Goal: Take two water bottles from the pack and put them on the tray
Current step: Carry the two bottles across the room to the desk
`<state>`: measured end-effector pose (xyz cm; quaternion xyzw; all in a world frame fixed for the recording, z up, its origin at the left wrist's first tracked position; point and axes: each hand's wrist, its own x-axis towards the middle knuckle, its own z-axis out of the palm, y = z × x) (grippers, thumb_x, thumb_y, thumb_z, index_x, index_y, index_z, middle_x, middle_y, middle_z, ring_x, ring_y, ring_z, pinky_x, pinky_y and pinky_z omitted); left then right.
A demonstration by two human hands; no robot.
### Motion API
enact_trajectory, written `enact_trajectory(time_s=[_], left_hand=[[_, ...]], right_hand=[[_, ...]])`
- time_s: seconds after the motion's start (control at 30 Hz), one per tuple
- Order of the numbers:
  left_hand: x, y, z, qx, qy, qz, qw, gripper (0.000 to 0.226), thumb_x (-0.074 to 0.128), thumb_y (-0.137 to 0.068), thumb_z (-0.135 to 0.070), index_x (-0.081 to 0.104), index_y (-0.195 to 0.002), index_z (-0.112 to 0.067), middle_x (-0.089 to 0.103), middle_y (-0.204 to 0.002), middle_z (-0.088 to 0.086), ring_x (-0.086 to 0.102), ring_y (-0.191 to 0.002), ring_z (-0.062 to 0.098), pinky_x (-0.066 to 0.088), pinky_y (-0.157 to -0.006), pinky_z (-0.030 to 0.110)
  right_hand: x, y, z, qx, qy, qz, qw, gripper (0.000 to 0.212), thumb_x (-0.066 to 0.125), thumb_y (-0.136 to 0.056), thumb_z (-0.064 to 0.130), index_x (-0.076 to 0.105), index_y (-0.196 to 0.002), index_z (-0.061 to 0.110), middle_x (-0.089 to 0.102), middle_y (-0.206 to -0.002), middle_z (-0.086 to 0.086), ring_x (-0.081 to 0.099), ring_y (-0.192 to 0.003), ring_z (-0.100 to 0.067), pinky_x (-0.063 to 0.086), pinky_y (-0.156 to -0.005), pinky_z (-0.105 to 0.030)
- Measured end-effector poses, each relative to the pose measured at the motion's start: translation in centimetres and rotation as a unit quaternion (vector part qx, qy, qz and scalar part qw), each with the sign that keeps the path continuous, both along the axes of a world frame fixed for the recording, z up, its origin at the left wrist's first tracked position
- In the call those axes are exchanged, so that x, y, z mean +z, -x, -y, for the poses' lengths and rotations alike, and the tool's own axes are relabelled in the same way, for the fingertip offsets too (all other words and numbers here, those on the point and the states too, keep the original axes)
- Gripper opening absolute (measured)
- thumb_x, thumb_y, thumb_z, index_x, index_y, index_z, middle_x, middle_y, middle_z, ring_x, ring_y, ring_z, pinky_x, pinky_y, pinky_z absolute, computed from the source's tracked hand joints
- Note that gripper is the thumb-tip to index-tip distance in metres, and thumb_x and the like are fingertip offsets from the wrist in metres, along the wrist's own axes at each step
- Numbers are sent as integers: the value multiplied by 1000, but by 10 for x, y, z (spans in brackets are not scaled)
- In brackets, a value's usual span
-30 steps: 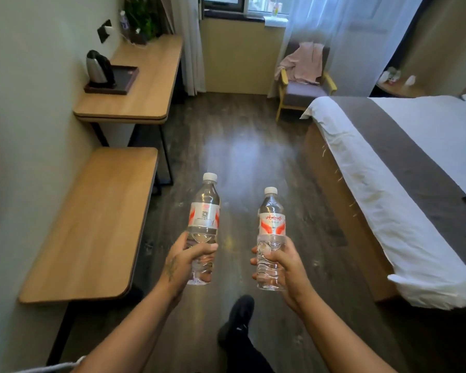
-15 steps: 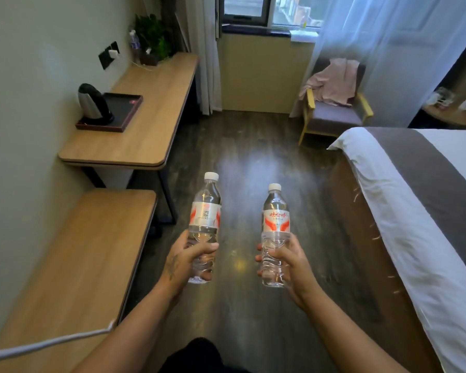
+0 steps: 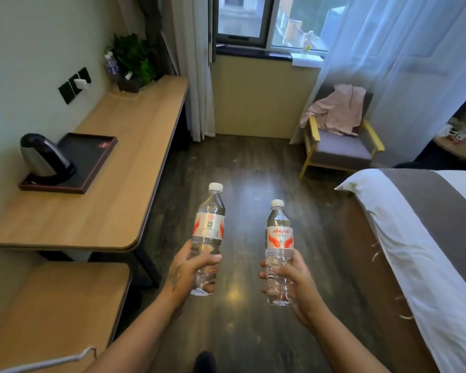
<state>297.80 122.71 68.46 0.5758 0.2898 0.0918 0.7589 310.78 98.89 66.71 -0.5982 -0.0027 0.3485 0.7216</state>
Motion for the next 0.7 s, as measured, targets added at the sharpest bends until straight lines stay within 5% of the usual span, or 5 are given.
enact_trajectory(time_s=[0.3, 0.7], left_hand=[[-1, -201, -113, -4, -10, -14, 1000, 81, 88, -56, -42, 68, -130, -16, 83, -109, 13, 83, -91, 29, 63, -71, 34], [12, -460, -220, 26, -19, -30, 999, 75, 87, -60, -40, 69, -129, -17, 84, -99, 4, 82, -82, 23, 62, -56, 27]], right_hand=[[11, -191, -116, -15, -7, 11, 1000, 68, 74, -75, 10, 50, -138, 11, 67, -116, -32, 74, -85, -39, 62, -72, -51], [5, -477, -240, 21, -26, -2, 999, 66, 72, -76, 9, 49, -138, 10, 66, -114, -29, 72, -84, -38, 63, -63, -48]])
